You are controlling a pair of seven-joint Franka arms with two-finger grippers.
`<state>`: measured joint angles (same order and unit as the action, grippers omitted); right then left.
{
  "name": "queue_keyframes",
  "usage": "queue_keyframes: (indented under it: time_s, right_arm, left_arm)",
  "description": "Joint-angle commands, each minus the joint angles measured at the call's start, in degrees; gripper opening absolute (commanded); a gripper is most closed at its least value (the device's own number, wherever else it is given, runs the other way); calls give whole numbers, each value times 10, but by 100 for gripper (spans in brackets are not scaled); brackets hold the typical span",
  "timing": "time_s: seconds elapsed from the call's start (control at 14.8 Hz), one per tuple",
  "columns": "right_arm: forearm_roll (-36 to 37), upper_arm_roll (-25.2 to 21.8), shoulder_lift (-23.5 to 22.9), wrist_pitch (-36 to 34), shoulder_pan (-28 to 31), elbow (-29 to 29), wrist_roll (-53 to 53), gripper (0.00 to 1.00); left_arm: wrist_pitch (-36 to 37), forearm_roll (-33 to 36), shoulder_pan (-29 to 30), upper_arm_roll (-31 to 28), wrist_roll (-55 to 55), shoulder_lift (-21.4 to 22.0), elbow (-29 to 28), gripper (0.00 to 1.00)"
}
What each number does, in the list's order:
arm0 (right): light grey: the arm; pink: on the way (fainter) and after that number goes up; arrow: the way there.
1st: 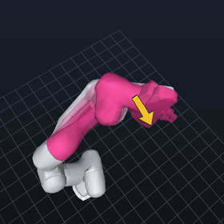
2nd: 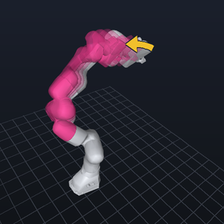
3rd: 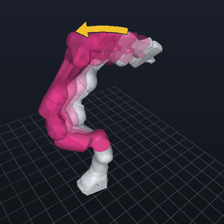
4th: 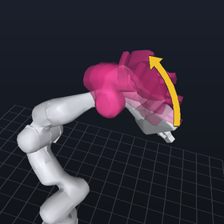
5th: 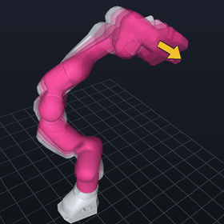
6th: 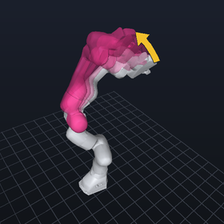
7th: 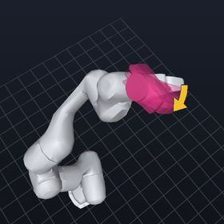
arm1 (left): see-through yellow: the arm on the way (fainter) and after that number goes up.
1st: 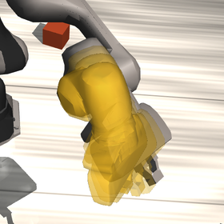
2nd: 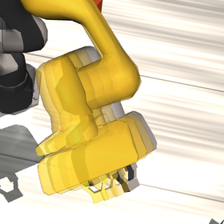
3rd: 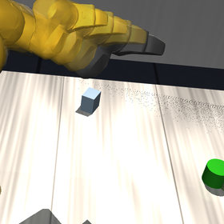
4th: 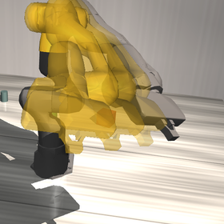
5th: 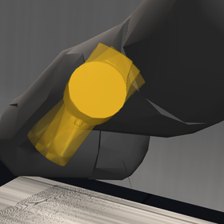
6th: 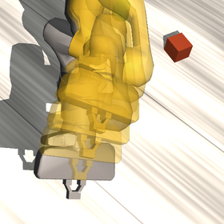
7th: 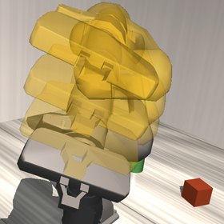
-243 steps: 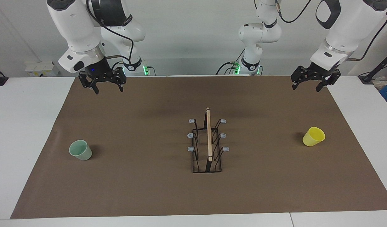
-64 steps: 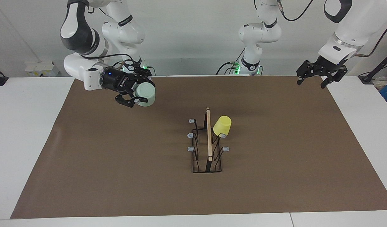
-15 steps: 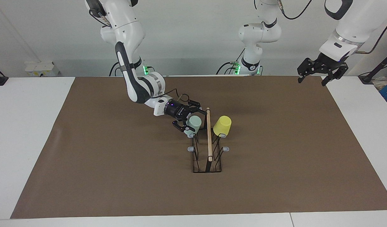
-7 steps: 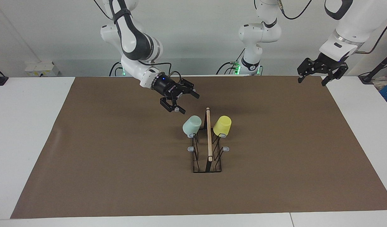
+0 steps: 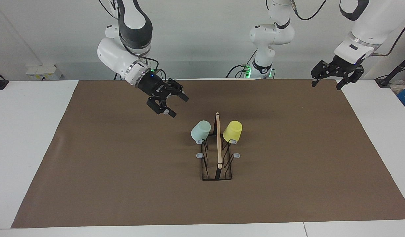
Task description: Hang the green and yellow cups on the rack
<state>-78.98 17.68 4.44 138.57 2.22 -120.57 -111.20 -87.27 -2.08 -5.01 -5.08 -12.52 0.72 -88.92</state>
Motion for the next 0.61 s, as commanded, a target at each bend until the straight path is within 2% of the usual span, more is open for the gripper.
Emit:
queue_keyframes:
  time_s: [0.0,0.27,0.54]
  right_arm:
    - [133,3,5,-117,84,16,57,100]
    - [285,3,5,-252,160,81,145,100]
    - [407,3,5,-336,190,124,223,100]
  left_arm:
    - [-2,10,-4,-2,0,15,-16,100]
    - [-2,10,-4,-2,0,15,-16,100]
    - [-2,10,-4,-2,1,15,-16,100]
